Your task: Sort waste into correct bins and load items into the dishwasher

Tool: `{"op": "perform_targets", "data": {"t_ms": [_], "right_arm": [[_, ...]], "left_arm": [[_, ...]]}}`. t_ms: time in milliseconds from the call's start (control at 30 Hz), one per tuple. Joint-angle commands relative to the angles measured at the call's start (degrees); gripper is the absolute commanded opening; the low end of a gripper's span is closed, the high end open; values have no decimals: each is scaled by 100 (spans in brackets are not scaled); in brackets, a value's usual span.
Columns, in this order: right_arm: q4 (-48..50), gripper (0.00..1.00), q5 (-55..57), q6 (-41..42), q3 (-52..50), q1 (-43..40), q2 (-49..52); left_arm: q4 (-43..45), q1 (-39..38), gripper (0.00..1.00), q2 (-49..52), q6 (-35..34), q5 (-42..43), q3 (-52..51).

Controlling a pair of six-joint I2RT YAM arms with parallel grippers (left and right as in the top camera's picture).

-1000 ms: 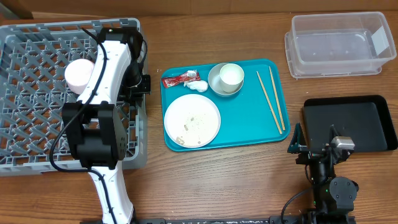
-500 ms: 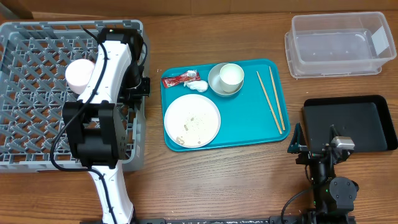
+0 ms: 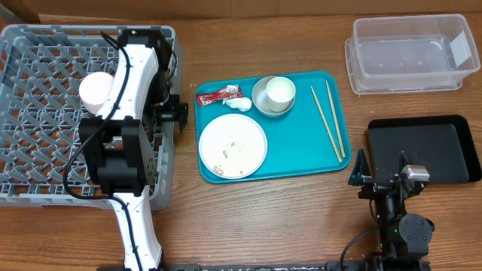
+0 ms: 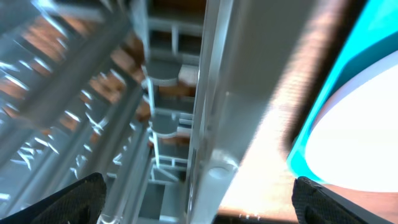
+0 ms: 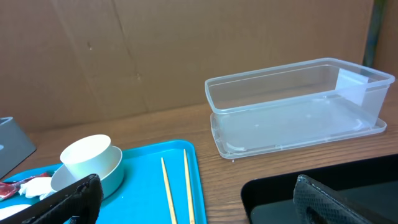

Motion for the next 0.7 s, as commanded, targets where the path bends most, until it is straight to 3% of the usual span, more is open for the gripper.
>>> {"op": "perform_targets", "data": {"t_ms": [0, 300, 433, 500, 667], "right_arm": [[33, 100, -9, 22, -61, -17, -57], [33, 100, -9, 22, -61, -17, -57], [33, 100, -9, 22, -61, -17, -57], [33, 100, -9, 24, -61, -17, -57], [33, 100, -9, 22, -61, -17, -57]], "left_arm": [[-33, 57, 97, -109, 22, 332, 673], [-31, 57, 100, -278, 37, 1410, 1604], [-9, 57, 95, -278, 385, 2470, 1639], [26, 57, 100, -278, 505, 3091, 1639], [-28, -24, 100, -278, 754, 4168, 1639]]}}
